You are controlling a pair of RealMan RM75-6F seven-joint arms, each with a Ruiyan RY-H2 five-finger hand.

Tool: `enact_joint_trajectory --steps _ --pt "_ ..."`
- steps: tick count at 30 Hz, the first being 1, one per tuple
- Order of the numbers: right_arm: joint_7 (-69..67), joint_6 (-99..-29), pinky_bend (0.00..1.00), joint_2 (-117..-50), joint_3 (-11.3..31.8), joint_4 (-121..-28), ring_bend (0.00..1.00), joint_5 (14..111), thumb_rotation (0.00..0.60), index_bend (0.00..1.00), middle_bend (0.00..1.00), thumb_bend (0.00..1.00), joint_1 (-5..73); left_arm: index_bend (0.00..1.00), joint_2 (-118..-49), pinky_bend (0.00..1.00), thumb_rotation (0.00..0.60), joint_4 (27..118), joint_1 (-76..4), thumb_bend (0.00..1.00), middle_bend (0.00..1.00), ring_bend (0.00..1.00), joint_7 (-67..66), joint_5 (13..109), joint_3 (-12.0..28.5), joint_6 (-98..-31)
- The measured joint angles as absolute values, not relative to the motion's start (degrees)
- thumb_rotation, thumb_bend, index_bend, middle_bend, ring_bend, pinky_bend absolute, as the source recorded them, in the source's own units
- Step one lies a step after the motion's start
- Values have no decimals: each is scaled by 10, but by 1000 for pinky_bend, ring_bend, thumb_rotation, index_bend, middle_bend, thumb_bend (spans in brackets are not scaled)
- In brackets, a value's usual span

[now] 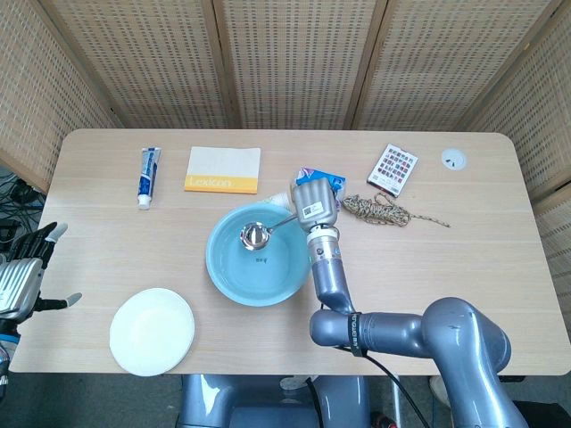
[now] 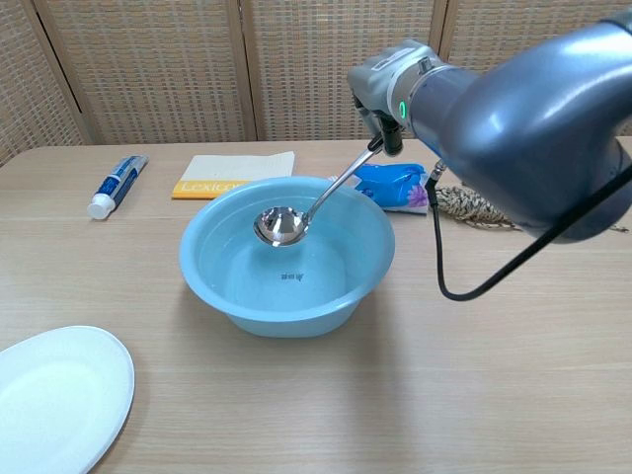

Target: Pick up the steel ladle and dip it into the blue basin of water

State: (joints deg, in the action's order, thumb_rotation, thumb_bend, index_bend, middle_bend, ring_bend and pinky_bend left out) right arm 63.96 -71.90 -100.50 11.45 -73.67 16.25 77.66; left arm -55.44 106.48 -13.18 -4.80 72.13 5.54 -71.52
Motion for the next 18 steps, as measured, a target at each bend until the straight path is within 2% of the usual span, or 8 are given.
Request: enact_joint_trajectory --steps 12,18 --pt "671 -711 1000 -1100 62 -629 1000 309 600 917 1000 898 759 0 -558 0 600 1057 -138 0 0 0 -45 711 57 -707" --pt "704 -692 1000 -1124 59 -606 1000 329 600 920 1000 903 746 0 -558 0 600 1055 -138 0 0 0 -41 710 57 -708"
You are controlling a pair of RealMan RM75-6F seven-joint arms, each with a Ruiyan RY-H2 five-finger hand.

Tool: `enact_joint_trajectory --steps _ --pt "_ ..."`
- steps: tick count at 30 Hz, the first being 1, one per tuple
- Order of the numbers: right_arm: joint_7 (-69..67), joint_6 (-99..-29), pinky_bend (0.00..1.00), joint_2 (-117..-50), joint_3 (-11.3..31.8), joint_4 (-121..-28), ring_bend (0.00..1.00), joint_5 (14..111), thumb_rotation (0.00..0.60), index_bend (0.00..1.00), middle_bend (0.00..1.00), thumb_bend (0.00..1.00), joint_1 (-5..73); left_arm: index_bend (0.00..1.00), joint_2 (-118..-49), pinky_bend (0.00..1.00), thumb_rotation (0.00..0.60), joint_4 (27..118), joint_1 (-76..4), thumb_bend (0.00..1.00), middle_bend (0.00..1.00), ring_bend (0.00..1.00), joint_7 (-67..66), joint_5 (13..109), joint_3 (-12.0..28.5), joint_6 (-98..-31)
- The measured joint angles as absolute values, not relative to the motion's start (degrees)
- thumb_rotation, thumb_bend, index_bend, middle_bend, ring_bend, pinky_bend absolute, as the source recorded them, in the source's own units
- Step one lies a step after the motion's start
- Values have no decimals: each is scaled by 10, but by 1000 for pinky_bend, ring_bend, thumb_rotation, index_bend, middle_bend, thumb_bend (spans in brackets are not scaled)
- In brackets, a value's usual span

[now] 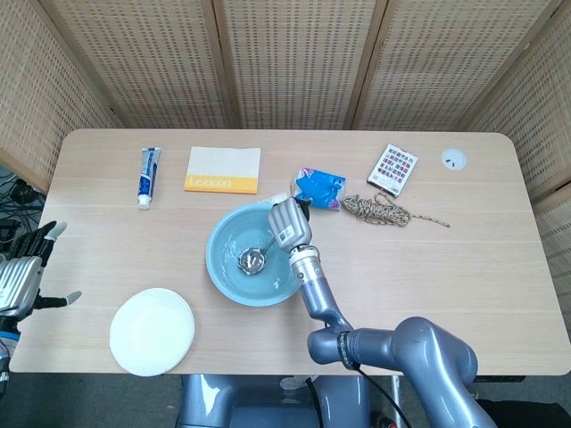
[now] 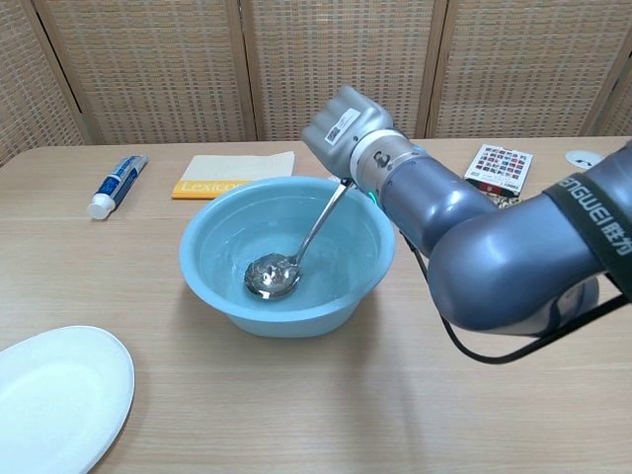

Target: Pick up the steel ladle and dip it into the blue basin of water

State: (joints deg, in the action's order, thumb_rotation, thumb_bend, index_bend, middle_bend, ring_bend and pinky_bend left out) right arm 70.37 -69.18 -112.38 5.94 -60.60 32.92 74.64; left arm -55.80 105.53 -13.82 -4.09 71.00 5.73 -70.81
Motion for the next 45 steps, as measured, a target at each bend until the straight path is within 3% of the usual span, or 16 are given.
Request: enact_joint_trajectory --steps 20,36,45 --pt "813 -671 1000 -1131 107 -647 1000 289 600 927 1000 905 714 0 -561 0 600 1054 -141 0 0 0 -47 710 56 -709" --pt "818 -701 1000 -1093 233 -754 1000 160 600 927 1000 914 700 0 -563 0 600 1055 -142 0 0 0 -50 712 55 -713" --pt "794 -721 1000 -1052 280 -818 1000 112 600 927 1000 915 692 0 -559 0 600 1058 -139 0 0 0 -42 724 52 -719"
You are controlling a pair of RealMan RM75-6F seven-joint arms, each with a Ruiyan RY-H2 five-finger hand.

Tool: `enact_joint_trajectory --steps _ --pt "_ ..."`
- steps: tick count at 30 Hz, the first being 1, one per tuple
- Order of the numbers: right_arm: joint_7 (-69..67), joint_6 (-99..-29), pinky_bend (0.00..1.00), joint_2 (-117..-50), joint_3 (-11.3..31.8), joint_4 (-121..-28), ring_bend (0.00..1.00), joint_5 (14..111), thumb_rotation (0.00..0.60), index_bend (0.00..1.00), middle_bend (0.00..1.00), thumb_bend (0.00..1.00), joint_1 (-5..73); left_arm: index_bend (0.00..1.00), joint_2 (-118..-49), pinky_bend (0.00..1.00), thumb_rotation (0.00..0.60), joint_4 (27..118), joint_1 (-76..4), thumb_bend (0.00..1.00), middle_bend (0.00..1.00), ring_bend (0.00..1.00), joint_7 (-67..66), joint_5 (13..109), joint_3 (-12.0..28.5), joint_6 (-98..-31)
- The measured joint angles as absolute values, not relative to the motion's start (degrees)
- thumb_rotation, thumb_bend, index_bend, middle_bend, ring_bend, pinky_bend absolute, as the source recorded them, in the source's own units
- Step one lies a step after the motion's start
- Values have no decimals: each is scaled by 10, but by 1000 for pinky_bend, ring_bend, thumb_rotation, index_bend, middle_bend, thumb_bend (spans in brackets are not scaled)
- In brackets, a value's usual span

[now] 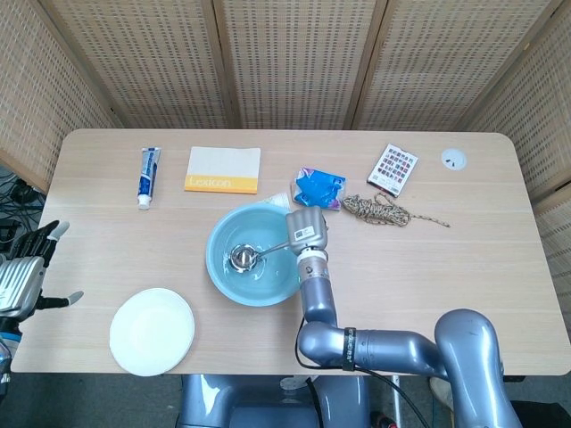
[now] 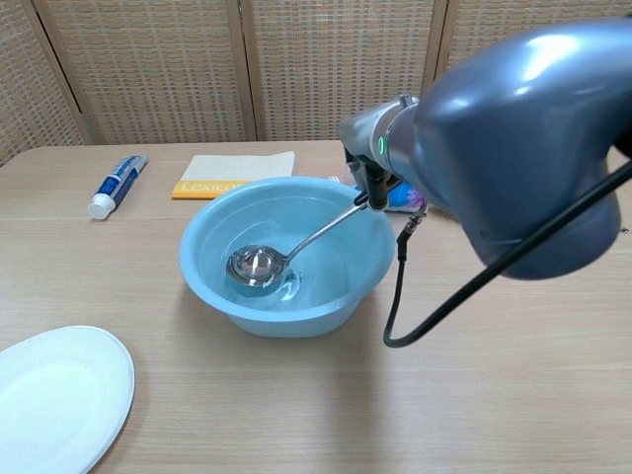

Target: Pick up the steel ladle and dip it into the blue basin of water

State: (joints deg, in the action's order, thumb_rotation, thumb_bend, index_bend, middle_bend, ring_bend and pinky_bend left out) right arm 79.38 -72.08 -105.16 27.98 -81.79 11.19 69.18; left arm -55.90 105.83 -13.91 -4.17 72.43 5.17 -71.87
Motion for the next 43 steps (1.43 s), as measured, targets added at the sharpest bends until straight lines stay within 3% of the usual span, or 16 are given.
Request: enact_joint_trajectory --steps 21,43 --pt "792 -785 1000 -967 325 -923 1000 30 600 928 1000 917 712 0 -553 0 600 1050 -145 0 0 0 -15 727 51 -702" --pt "812 -828 1000 -911 321 -965 1000 -8 600 935 1000 913 738 0 -560 0 600 1048 -149 0 0 0 -26 720 51 -698"
